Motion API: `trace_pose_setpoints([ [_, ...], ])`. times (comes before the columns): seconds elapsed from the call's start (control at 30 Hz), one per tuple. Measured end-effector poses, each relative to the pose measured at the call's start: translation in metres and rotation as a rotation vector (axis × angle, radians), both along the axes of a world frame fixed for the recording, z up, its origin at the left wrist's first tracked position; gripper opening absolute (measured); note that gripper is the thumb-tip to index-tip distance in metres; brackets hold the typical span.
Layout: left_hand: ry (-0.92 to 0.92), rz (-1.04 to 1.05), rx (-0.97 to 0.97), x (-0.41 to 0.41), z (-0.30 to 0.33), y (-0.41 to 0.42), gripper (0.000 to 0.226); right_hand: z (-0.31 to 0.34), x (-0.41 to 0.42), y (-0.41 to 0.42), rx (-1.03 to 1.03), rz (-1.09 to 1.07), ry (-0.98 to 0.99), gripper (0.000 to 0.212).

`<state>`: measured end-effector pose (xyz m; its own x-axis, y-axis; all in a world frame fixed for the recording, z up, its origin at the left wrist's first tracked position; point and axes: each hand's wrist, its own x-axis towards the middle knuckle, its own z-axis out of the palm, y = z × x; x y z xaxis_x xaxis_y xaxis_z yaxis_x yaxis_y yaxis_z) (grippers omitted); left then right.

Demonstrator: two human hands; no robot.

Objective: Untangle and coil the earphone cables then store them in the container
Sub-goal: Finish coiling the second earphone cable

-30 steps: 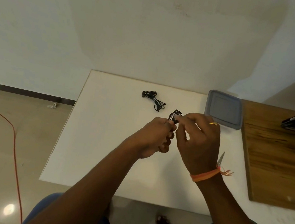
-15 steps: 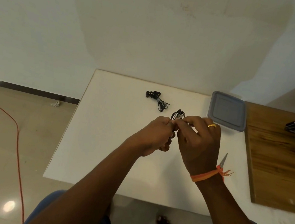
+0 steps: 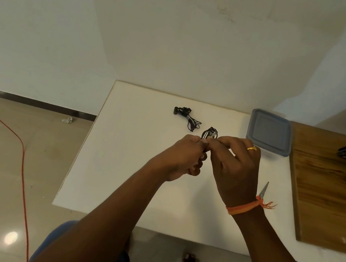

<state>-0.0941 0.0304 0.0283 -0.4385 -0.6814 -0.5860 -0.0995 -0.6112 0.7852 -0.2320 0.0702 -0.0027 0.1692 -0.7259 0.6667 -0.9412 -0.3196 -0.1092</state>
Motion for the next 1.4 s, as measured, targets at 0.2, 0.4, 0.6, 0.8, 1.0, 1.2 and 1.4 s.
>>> trace_pose_setpoints([
  [0.2,0.017,-0.023,0.016,0.002,0.000,-0.001,0.029,0.002,-0.001,0.000,-0.041,0.006,-0.003,0.020],
  [0.4,0.035,-0.026,0.043,0.003,0.001,-0.002,0.030,0.002,0.000,-0.001,-0.018,0.011,0.019,0.023],
  [0.6,0.063,-0.027,0.065,0.006,0.004,-0.002,0.029,0.003,-0.003,-0.002,0.056,0.034,-0.104,0.015],
  [0.8,0.048,-0.035,0.056,0.008,0.002,-0.004,0.029,0.001,-0.008,-0.004,0.126,0.080,-0.110,0.019],
  [1.0,0.111,0.019,0.156,0.006,0.001,-0.003,0.027,0.008,-0.011,-0.008,0.198,0.174,-0.196,0.022],
  [1.2,0.125,0.010,0.153,0.007,0.001,-0.004,0.035,0.006,-0.011,-0.006,0.224,0.182,-0.164,0.018],
  [1.4,0.034,0.135,-0.094,-0.004,0.003,0.000,0.034,0.009,-0.008,-0.003,0.096,0.110,-0.059,0.022],
])
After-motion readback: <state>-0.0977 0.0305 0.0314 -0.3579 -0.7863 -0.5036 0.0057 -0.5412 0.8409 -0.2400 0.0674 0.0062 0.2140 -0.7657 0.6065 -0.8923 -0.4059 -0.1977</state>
